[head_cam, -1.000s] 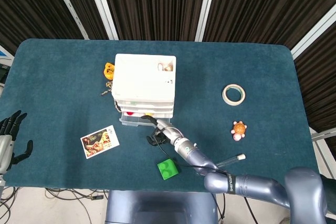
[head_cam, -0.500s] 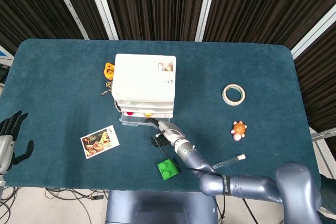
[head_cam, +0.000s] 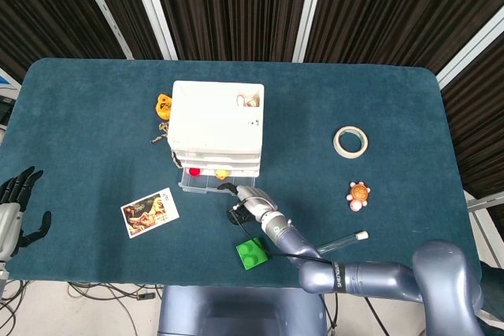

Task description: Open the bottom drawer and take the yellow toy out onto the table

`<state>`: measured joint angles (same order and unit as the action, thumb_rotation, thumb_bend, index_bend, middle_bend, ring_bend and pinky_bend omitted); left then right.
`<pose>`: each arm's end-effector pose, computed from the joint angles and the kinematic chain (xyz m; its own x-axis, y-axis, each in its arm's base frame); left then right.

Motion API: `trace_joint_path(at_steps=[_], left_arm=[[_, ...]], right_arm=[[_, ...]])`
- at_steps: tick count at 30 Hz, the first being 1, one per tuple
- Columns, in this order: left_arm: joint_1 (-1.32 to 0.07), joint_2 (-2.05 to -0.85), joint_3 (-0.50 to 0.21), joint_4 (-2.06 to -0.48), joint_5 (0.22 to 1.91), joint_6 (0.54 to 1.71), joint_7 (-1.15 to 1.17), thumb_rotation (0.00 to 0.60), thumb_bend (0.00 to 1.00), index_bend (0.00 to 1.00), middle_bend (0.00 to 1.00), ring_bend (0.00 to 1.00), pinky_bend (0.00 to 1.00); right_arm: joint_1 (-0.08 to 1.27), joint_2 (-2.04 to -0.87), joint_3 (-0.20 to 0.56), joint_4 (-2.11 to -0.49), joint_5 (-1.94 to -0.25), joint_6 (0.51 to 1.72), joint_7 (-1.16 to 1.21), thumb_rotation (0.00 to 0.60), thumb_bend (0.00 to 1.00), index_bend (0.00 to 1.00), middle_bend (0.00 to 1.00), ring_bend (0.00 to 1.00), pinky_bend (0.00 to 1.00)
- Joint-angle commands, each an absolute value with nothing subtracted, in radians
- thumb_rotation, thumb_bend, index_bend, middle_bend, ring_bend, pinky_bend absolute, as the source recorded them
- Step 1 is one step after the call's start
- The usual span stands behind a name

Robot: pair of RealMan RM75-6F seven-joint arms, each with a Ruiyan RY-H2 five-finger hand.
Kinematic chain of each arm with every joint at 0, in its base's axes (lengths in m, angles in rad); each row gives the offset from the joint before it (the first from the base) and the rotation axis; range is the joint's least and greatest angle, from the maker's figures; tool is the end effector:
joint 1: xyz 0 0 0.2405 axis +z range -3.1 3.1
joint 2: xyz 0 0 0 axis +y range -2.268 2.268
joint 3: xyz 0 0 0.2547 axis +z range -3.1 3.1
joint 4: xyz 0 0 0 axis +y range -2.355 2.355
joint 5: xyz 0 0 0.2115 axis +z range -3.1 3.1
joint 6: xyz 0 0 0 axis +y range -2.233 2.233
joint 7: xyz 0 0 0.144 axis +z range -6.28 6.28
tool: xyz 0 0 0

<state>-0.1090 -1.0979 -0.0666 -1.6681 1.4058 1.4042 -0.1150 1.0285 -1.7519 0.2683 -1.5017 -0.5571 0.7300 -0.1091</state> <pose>-0.3114 0.1905 0.1549 0.2395 0.0536 0.9694 0.9681 0.0628 -0.2427 -0.0421 -0.3253 -0.1071 -0.1001 -0.7106 0.6965 -0.9761 -0.0655 -0.2071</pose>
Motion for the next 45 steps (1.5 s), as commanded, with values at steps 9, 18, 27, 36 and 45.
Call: trace_joint_path(at_steps=[9, 18, 27, 36, 45], left_arm=[[-0.109, -1.099, -0.066, -1.667, 1.408, 1.406, -0.112, 0.600, 0.48, 0.06, 0.00, 0.00, 0.00], [-0.109, -1.100, -0.067, -1.667, 1.405, 1.407, -0.108, 0.600, 0.48, 0.06, 0.00, 0.00, 0.00], [-0.109, -1.101, -0.067, -1.666, 1.405, 1.408, -0.109, 0.600, 0.48, 0.06, 0.00, 0.00, 0.00], [-0.109, -1.101, -0.066, -1.667, 1.406, 1.407, -0.109, 0.600, 0.48, 0.06, 0.00, 0.00, 0.00], [-0.109, -1.100, -0.066, -1.669, 1.403, 1.404, -0.106, 0.600, 0.48, 0.06, 0.00, 0.00, 0.00]], right_arm=[[1.023, -1.728, 0.243, -1.542, -0.563, 0.712, -0.116, 0.600, 0.56, 0.21, 1.00, 1.00, 1.00], [1.023, -1.708, 0.227, -1.577, -0.565, 0.707, -0.122, 0.600, 0.56, 0.21, 1.00, 1.00, 1.00], [1.020, -1.693, 0.216, -1.614, -0.576, 0.702, -0.116, 0.600, 0.56, 0.22, 1.00, 1.00, 1.00], [1.025, -1.686, 0.202, -1.657, -0.563, 0.726, -0.130, 0.600, 0.56, 0.22, 1.00, 1.00, 1.00], [1.030, -1.681, 0.204, -1.666, -0.550, 0.746, -0.134, 0.600, 0.56, 0.13, 1.00, 1.00, 1.00]])
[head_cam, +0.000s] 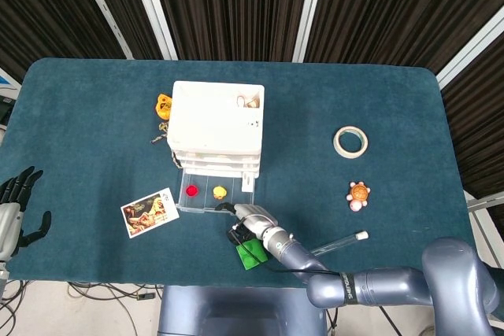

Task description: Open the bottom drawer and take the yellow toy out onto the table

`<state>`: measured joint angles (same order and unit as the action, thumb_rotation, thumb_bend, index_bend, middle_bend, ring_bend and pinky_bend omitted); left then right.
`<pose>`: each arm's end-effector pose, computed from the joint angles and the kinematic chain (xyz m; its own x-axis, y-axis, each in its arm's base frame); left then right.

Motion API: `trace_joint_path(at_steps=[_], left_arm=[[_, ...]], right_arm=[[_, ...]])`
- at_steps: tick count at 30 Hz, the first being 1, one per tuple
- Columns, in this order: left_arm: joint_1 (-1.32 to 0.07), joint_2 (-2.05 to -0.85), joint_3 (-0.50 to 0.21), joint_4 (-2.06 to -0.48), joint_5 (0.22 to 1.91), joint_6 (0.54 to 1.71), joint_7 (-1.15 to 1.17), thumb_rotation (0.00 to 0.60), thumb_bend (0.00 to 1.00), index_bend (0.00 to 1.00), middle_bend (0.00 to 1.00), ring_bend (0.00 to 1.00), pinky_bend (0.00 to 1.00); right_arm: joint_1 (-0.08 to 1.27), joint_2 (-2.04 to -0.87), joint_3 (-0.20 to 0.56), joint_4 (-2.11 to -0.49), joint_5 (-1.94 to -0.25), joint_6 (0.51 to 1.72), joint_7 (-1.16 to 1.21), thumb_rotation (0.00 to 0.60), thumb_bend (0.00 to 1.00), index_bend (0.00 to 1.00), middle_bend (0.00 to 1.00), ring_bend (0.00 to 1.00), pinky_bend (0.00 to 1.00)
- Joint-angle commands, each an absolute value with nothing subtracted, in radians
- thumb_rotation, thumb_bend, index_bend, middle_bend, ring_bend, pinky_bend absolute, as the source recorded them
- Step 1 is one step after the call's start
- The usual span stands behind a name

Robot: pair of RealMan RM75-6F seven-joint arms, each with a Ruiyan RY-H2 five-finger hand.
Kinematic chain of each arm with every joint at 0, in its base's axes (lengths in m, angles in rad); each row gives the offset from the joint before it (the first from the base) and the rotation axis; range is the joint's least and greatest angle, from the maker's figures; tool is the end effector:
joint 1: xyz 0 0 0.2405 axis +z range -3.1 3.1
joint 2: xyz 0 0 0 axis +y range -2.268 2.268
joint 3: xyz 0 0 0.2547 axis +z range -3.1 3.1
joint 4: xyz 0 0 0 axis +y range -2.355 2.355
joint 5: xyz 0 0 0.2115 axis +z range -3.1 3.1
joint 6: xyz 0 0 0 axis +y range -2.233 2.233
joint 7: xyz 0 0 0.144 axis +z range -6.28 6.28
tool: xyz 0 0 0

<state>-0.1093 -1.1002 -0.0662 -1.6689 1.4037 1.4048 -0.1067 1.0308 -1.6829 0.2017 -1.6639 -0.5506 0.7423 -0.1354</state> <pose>-0.3113 0.1905 0.1541 0.2443 0.0539 0.9682 0.9668 0.0640 -0.2475 -0.0411 -0.2919 -0.0992 -0.0409 -0.7756 0.6299 -0.9758 -0.1044 -0.1920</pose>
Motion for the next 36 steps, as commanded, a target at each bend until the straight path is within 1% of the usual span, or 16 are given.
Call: trace_joint_path(at_steps=[1, 5, 13, 15, 18, 21, 28, 36], left_arm=[[-0.109, -1.100, -0.066, -1.669, 1.403, 1.404, -0.106, 0.600, 0.48, 0.06, 0.00, 0.00, 0.00], [-0.110, -1.100, -0.066, -1.671, 1.401, 1.402, -0.104, 0.600, 0.48, 0.06, 0.00, 0.00, 0.00], [-0.109, -1.099, -0.066, -1.672, 1.400, 1.402, -0.105, 0.600, 0.48, 0.06, 0.00, 0.00, 0.00], [-0.110, -1.098, -0.066, -1.673, 1.401, 1.402, -0.106, 0.600, 0.48, 0.06, 0.00, 0.00, 0.00], [-0.110, -1.099, -0.065, -1.671, 1.403, 1.403, -0.105, 0.600, 0.48, 0.06, 0.00, 0.00, 0.00], [-0.110, -1.099, -0.065, -1.671, 1.402, 1.402, -0.105, 0.600, 0.48, 0.06, 0.00, 0.00, 0.00], [-0.110, -1.098, -0.064, -1.672, 1.403, 1.400, -0.103, 0.600, 0.48, 0.06, 0.00, 0.00, 0.00], [-0.111, -1.097, -0.064, -1.673, 1.401, 1.397, -0.103, 0.600, 0.48, 0.07, 0.00, 0.00, 0.00]], right_arm=[[1.029, -1.680, 0.206, -1.668, -0.549, 0.748, -0.132, 0.600, 0.56, 0.12, 1.00, 1.00, 1.00], [1.023, -1.667, 0.213, -1.679, -0.552, 0.749, -0.121, 0.600, 0.56, 0.11, 1.00, 1.00, 1.00], [1.014, -1.620, 0.242, -1.731, -0.565, 0.747, -0.097, 0.600, 0.55, 0.11, 1.00, 1.00, 1.00], [1.016, -1.602, 0.260, -1.741, -0.567, 0.744, -0.087, 0.600, 0.50, 0.13, 1.00, 1.00, 1.00], [1.023, -1.586, 0.281, -1.733, -0.597, 0.766, -0.097, 0.600, 0.38, 0.18, 1.00, 1.00, 1.00], [1.036, -1.577, 0.287, -1.714, -0.624, 0.783, -0.122, 0.600, 0.34, 0.20, 1.00, 1.00, 1.00], [1.087, -1.615, 0.260, -1.637, -0.644, 0.857, -0.252, 0.600, 0.33, 0.22, 1.00, 1.00, 1.00], [1.121, -1.692, 0.224, -1.567, -0.638, 0.927, -0.374, 0.600, 0.33, 0.23, 1.00, 1.00, 1.00]])
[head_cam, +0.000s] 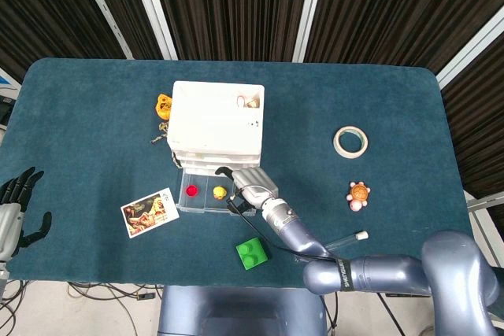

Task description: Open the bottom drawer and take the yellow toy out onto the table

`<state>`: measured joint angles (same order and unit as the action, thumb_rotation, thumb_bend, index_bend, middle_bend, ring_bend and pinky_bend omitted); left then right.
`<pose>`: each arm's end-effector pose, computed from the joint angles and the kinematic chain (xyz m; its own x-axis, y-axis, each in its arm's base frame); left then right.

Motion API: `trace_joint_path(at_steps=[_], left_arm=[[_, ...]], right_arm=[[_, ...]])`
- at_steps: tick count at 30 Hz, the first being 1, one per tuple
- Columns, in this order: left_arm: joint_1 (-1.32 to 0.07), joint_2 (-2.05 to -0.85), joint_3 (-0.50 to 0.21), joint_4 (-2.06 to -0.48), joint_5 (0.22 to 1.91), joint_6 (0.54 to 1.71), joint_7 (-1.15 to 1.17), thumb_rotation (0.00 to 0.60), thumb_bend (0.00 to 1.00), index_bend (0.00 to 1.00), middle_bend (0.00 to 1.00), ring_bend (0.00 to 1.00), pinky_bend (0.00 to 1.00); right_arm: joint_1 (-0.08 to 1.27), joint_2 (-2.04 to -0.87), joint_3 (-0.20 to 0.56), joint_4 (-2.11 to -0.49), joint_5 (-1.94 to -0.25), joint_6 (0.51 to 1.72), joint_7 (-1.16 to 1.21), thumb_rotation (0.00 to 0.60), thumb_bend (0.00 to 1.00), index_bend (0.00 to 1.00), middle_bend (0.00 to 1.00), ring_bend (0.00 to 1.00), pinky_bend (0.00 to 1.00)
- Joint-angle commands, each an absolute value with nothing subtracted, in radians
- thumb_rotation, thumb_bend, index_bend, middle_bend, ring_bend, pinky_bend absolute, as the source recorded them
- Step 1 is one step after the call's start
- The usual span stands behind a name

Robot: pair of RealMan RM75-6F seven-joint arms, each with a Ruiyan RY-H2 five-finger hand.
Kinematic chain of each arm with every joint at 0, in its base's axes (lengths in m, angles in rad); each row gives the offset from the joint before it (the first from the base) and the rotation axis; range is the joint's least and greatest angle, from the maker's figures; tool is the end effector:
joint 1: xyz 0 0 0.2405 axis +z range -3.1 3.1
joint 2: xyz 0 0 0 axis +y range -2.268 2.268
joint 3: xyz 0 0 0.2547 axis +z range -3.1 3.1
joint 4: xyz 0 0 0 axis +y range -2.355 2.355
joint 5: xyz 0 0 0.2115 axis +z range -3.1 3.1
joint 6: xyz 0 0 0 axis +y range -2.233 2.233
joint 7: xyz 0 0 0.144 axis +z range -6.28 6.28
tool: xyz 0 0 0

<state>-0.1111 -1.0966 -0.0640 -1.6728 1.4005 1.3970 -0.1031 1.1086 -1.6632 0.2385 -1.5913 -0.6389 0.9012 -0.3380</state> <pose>-0.3115 0.1904 0.1537 0.2467 0.0633 0.9670 0.9658 0.0662 -0.2507 -0.0166 -0.3403 -0.0678 0.2171 -0.5164 0.8284 -0.9328 -0.3598 0.0202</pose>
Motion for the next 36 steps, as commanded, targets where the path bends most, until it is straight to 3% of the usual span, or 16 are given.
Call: trace_joint_path(at_steps=[1, 10, 36], left_arm=[[-0.111, -1.096, -0.064, -1.673, 1.401, 1.397, -0.103, 0.600, 0.48, 0.07, 0.00, 0.00, 0.00], [-0.111, -1.096, -0.062, -1.674, 1.401, 1.395, -0.103, 0.600, 0.48, 0.07, 0.00, 0.00, 0.00], [-0.115, -1.089, -0.057, -1.680, 1.408, 1.386, -0.115, 0.600, 0.48, 0.07, 0.00, 0.00, 0.00]], right_arm=[[1.124, -1.702, 0.220, -1.560, -0.637, 0.935, -0.389, 0.600, 0.33, 0.24, 1.00, 1.00, 1.00], [1.148, -1.809, 0.210, -1.494, -0.627, 1.039, -0.541, 0.600, 0.33, 0.26, 1.00, 1.00, 1.00], [1.231, -1.923, 0.269, -1.352, -0.444, 0.991, -0.772, 0.600, 0.31, 0.31, 1.00, 1.00, 1.00]])
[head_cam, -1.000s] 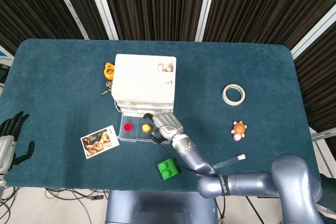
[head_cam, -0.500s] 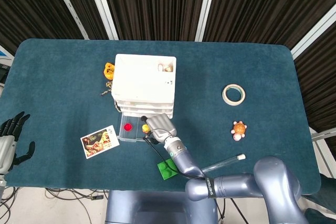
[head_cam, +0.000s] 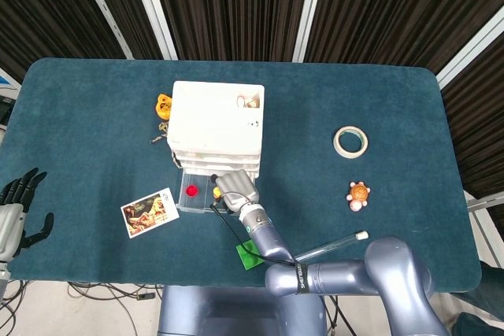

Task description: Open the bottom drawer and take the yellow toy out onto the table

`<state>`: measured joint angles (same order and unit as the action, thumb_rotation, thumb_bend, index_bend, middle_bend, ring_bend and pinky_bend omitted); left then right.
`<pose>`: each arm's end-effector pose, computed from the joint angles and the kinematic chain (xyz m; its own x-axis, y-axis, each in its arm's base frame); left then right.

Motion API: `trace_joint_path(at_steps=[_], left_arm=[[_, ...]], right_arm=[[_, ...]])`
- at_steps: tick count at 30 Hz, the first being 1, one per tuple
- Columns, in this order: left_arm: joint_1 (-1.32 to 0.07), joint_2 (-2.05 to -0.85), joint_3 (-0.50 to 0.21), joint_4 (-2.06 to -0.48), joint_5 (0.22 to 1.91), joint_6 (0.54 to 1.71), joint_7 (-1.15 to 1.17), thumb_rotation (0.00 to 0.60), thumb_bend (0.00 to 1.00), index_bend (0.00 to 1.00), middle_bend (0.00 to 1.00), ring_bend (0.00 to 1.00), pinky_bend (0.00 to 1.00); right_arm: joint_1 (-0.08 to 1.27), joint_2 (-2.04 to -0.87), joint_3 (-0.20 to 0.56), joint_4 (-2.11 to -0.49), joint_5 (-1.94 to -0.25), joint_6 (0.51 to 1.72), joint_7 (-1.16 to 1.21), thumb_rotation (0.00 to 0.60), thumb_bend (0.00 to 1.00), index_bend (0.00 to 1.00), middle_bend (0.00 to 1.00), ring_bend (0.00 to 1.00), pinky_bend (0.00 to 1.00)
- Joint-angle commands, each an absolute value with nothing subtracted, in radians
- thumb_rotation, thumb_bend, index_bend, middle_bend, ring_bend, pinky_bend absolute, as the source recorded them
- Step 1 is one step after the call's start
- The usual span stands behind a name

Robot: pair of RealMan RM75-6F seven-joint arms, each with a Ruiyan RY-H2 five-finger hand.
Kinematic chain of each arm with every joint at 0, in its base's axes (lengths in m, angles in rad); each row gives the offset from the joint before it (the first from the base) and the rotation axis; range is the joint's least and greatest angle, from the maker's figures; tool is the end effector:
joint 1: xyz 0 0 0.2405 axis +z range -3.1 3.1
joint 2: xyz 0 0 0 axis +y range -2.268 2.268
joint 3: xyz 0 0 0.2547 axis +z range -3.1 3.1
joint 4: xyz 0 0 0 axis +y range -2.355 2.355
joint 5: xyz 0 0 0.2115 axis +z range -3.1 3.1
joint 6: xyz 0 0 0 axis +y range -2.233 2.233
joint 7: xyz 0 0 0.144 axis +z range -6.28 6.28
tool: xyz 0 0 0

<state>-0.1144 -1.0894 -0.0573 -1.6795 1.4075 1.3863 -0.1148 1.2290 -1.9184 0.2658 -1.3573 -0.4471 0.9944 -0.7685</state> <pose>-0.3103 0.1898 0.1527 0.2369 0.0797 0.9683 0.9685 0.0593 -0.2419 0.0058 -0.3379 -0.1267 0.5092 -0.3902 0.7671 -0.8411 -0.4147 0.3473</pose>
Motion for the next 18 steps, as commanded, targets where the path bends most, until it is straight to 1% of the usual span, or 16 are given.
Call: trace_joint_path(at_steps=[1, 6, 11, 18], left_arm=[[-0.115, -1.089, -0.057, -1.680, 1.407, 1.385, -0.115, 0.600, 0.48, 0.07, 0.00, 0.00, 0.00], [-0.115, -1.088, -0.057, -1.681, 1.405, 1.384, -0.117, 0.600, 0.48, 0.08, 0.00, 0.00, 0.00], [-0.115, -1.086, -0.057, -1.682, 1.404, 1.382, -0.117, 0.600, 0.48, 0.08, 0.00, 0.00, 0.00], [-0.116, -1.085, -0.058, -1.684, 1.401, 1.381, -0.118, 0.600, 0.48, 0.08, 0.00, 0.00, 0.00]], right_arm=[[1.232, -1.925, 0.271, -1.348, -0.442, 0.990, -0.774, 0.600, 0.31, 0.31, 1.00, 1.00, 1.00], [1.242, -1.933, 0.279, -1.325, -0.426, 0.977, -0.801, 0.600, 0.24, 0.32, 1.00, 1.00, 1.00], [1.253, -1.925, 0.297, -1.318, -0.388, 0.944, -0.820, 0.600, 0.20, 0.32, 1.00, 1.00, 1.00], [1.271, -1.925, 0.312, -1.297, -0.361, 0.919, -0.834, 0.600, 0.19, 0.33, 1.00, 1.00, 1.00]])
